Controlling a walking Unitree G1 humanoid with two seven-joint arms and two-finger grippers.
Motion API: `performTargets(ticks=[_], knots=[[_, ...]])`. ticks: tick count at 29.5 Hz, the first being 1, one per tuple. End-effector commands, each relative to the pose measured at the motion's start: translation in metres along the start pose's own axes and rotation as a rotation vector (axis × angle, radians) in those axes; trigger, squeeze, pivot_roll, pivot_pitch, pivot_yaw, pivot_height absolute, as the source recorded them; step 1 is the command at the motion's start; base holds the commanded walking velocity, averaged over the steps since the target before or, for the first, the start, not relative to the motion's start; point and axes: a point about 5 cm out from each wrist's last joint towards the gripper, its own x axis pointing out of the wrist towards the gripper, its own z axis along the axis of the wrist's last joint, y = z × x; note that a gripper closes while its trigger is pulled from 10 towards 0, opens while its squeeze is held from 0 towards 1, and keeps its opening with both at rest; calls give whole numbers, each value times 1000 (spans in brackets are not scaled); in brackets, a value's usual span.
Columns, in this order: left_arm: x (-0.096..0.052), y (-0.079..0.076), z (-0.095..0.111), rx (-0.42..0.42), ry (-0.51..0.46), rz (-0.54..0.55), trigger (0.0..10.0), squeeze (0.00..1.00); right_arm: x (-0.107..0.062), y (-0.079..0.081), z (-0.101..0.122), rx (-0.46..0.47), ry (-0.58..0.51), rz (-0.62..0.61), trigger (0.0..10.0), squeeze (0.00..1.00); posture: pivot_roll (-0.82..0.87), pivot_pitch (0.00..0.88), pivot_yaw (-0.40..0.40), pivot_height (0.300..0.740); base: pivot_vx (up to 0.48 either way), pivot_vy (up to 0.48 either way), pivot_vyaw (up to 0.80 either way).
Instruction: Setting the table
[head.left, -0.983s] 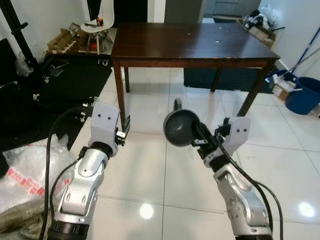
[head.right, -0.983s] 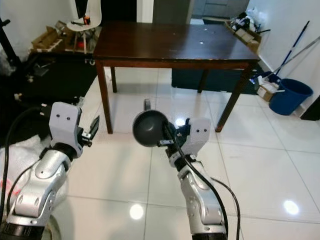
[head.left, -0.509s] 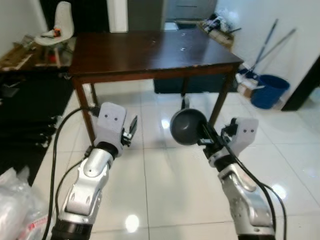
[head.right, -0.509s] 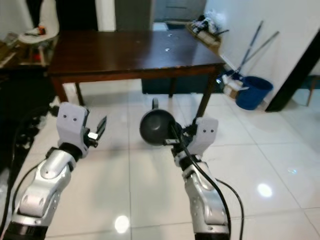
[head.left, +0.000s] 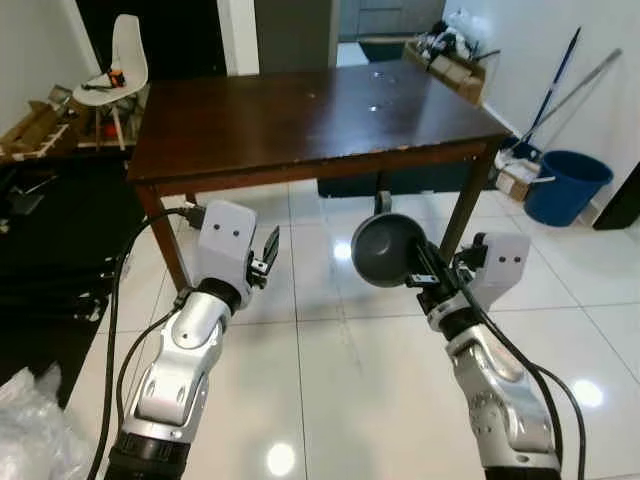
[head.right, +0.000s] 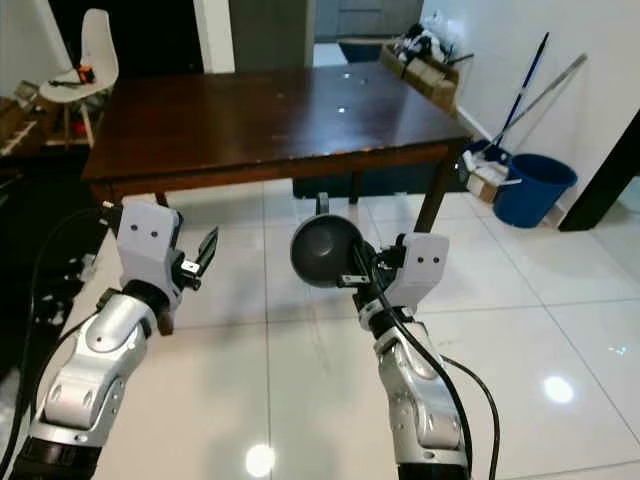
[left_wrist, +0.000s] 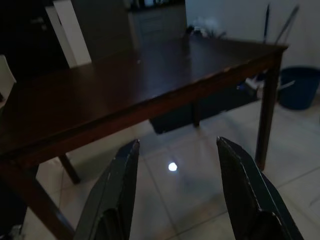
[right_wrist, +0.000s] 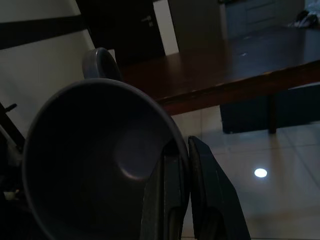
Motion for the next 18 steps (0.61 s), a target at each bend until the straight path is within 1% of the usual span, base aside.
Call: performTargets(ticks=[1, 5, 6, 12, 15, 18], knots=[[0, 2, -3, 5, 14, 2, 10000, 59, 0, 3, 2, 6, -14, 12, 10000, 0, -56, 0, 86, 740, 465, 0, 0], [0, 4, -4, 6, 19, 12, 10000, 24, 0, 7, 2, 23, -22, 28, 10000, 0, -51, 0, 83, 740, 465, 0, 0], [0, 5, -4, 3, 23, 21, 10000, 0, 0, 8, 2, 26, -22, 32, 10000, 0, -49, 0, 82, 740, 465, 0, 0], [-2, 10, -7, -22, 44, 52, 10000, 0, 0, 11, 2, 36, -22, 52, 10000, 0, -44, 0, 77, 740, 463, 0, 0], [-3, 18, -12, -34, 66, 112, 10000, 0, 2, 15, 2, 35, -24, 72, 10000, 0, -42, 0, 72, 740, 452, 0, 0], [-4, 20, -13, -40, 71, 121, 10000, 0, 2, 16, 2, 25, -22, 77, 10000, 0, -41, 0, 71, 740, 447, 0, 0]])
